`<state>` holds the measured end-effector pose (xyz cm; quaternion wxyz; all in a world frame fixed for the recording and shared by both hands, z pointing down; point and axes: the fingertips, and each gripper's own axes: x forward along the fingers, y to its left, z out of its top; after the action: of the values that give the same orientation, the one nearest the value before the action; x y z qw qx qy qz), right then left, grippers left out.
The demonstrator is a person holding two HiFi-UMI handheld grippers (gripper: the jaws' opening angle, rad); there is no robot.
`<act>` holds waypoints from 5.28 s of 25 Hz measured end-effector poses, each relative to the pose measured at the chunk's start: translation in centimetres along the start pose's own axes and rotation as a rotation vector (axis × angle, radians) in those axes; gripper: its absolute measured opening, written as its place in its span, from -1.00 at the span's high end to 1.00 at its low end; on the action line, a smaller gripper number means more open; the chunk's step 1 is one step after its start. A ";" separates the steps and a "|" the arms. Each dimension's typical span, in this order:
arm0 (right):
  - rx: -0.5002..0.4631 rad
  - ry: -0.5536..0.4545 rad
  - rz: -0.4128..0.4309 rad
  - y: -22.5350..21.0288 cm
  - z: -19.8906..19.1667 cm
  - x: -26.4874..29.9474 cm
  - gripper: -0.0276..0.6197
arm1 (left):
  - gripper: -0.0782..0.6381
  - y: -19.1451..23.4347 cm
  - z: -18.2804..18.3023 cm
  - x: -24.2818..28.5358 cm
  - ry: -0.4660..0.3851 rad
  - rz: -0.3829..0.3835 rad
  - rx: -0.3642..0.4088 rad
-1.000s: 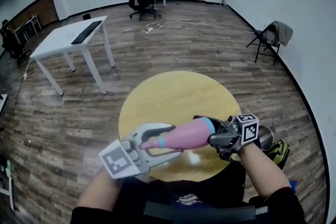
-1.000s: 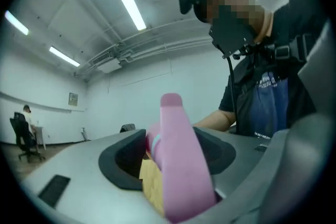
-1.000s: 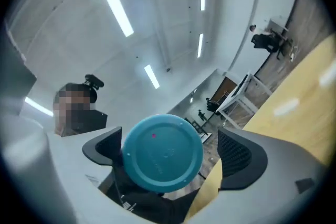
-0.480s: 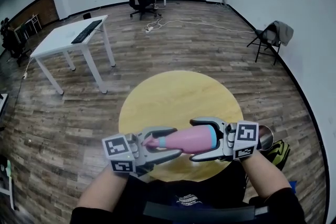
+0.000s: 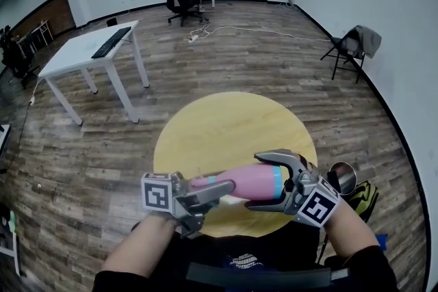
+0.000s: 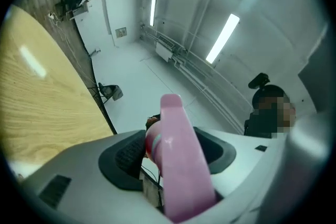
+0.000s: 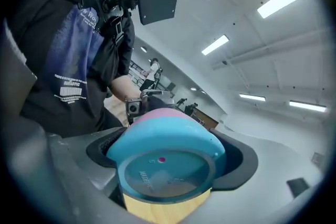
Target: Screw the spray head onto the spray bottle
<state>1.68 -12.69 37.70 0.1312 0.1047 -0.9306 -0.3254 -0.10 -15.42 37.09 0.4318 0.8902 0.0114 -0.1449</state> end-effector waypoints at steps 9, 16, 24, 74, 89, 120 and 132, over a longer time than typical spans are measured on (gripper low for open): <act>1.122 -0.402 0.152 -4.3 -1.8 -1.5 -0.86 | -0.08 -3.2 0.4 0.4 0.133 0.107 0.717; 1.170 -0.402 0.223 -4.0 -1.6 0.6 -0.82 | -0.08 -1.7 -0.3 0.6 0.223 0.142 0.859; 0.702 -0.159 0.096 -2.3 -2.2 0.8 -0.62 | -0.08 0.3 0.7 0.5 0.120 0.076 0.387; 1.114 -0.316 0.055 -6.9 -7.9 0.0 -0.84 | -0.07 3.6 1.5 1.8 0.254 0.166 0.771; 0.608 -0.090 0.011 -6.0 -7.1 1.9 -0.64 | -0.07 6.2 4.2 1.2 0.072 0.121 0.185; 0.461 -0.039 0.102 -3.7 -6.1 2.4 -0.64 | -0.06 5.8 3.6 0.5 0.067 0.086 0.133; 1.081 -0.323 0.078 -8.3 -6.3 0.6 -0.84 | -0.05 3.1 3.0 1.1 0.134 0.131 0.575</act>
<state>3.97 -22.89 37.26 -0.0732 0.0714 -0.9764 0.1904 0.64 -19.79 37.42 0.1689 0.9823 -0.0590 -0.0549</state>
